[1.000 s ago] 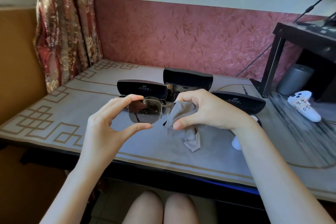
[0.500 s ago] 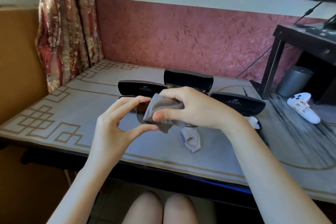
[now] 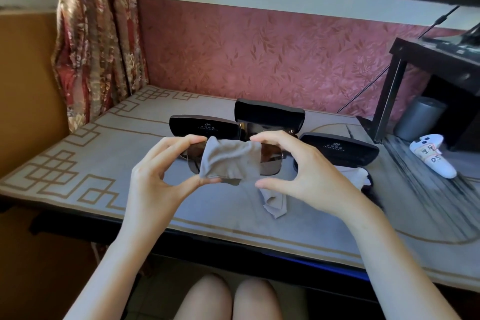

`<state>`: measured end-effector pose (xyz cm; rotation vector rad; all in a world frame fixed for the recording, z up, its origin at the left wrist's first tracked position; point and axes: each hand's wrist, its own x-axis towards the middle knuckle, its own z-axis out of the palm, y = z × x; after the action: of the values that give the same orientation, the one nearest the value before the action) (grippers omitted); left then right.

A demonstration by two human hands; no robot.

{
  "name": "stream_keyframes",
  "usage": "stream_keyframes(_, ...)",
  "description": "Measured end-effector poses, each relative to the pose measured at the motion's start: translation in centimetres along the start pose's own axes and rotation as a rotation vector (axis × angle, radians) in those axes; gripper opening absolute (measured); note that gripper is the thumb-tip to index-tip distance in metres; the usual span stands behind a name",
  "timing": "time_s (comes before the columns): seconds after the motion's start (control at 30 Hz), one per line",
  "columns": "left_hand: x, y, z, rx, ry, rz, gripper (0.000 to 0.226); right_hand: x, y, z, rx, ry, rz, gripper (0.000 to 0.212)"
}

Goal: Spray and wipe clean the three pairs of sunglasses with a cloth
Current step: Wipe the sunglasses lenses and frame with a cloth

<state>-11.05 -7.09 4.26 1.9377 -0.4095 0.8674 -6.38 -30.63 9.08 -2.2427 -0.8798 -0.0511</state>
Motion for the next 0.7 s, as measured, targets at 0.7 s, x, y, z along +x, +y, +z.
stream_keyframes(0.7,5.6,3.5,-0.7,0.215,-0.519,-0.13,0.053,0.2,0.9,1.5,0.139,0.183,-0.197,0.048)
